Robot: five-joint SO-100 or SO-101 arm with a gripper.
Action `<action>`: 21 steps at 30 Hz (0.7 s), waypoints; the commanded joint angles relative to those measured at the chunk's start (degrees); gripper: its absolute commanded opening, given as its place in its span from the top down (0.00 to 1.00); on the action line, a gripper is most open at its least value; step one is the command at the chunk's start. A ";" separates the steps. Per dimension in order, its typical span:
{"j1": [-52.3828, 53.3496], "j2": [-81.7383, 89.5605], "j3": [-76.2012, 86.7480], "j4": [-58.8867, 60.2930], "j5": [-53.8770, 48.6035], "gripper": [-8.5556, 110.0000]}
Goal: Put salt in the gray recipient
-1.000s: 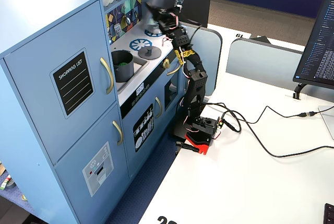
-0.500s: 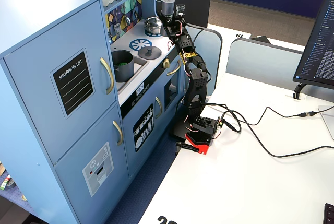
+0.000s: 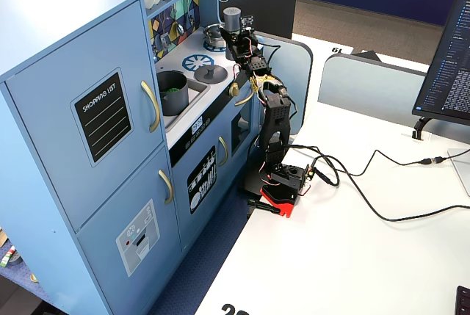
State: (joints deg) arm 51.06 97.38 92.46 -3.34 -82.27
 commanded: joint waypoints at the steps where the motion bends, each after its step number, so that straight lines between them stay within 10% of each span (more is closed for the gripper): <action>1: 0.97 -0.62 -0.53 -3.69 -1.49 0.93; 21: 1.58 -3.16 4.83 -10.02 -2.81 0.93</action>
State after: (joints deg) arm 52.03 93.69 98.09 -11.87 -82.97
